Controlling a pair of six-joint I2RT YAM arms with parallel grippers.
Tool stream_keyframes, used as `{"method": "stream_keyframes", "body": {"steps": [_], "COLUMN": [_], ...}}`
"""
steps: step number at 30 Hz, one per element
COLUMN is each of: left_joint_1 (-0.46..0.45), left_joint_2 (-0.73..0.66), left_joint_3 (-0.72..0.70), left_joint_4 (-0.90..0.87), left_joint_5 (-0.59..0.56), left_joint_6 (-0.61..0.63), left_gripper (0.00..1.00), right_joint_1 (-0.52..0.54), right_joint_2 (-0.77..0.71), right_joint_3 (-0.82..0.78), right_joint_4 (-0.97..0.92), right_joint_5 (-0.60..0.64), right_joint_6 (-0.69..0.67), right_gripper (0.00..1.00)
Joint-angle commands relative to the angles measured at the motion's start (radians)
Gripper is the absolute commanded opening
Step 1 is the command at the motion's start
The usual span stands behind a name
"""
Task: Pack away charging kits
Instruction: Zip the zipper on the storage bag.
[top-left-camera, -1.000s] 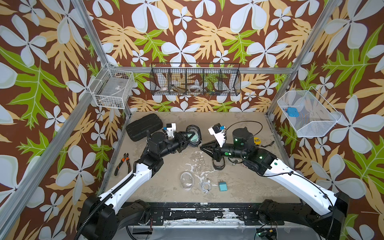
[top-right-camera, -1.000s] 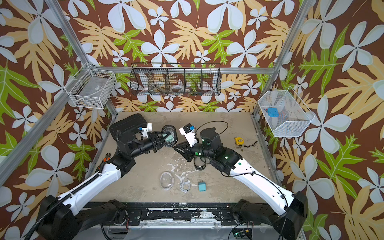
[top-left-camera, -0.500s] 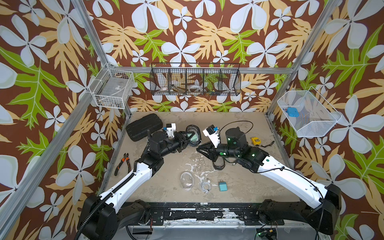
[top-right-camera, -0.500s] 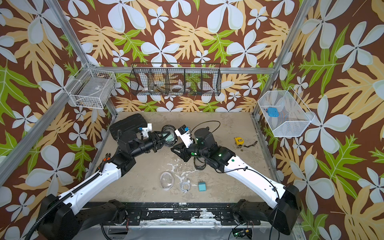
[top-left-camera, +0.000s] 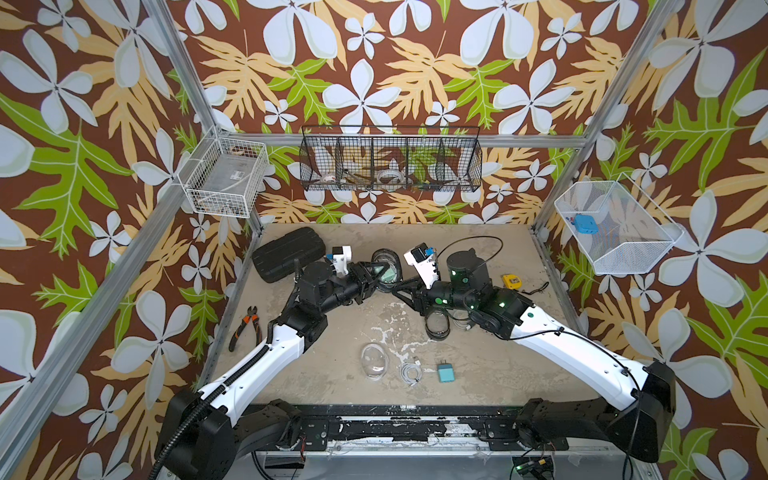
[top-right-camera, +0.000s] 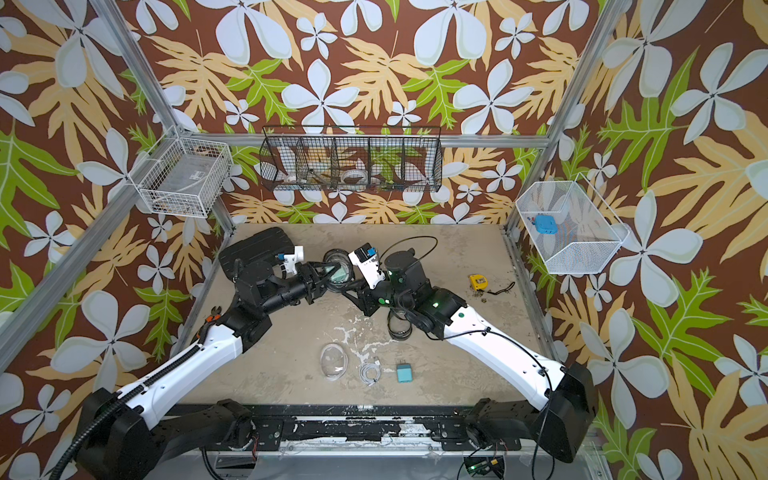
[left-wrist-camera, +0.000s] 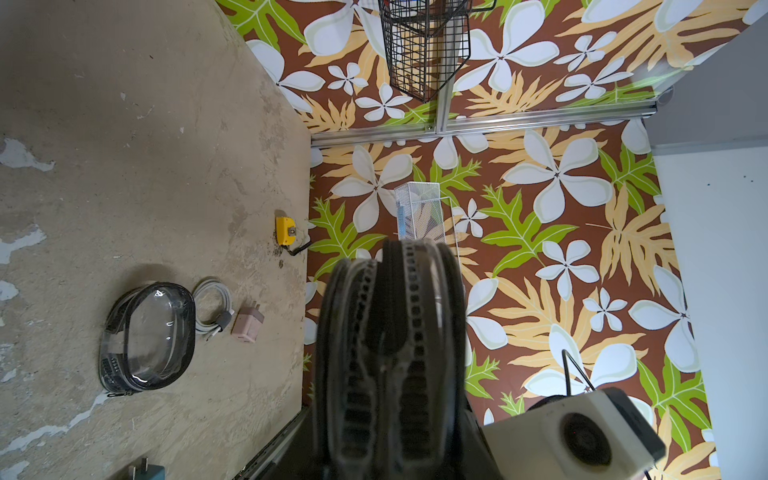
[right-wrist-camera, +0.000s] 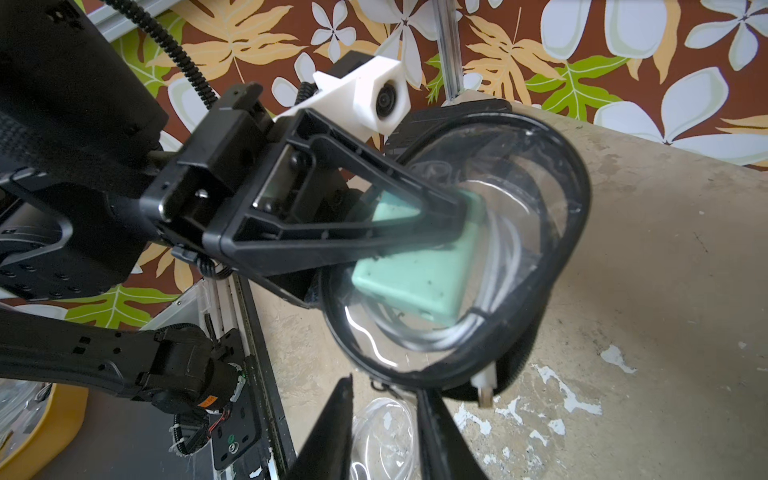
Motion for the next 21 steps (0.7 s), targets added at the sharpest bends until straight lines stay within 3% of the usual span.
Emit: {"method": "stream_keyframes", "body": {"steps": [1,21], "left_joint_1": [-0.001,-0.001], "left_joint_2": [-0.007,-0.016], "left_joint_3": [-0.002,-0.006], "left_joint_4": [0.03,0.042], "left_joint_5": [0.008,-0.01], "left_joint_6": [-0.011,-0.032], "left_gripper": [0.13,0.12], "right_joint_1": [0.0,0.0], "right_joint_2": [0.0,0.001], "right_joint_3": [0.004,-0.035], "right_joint_4": [0.002,0.044], "right_joint_5": [0.02,-0.038], "right_joint_6": [-0.009,0.006], "right_gripper": [0.29,0.35]}}
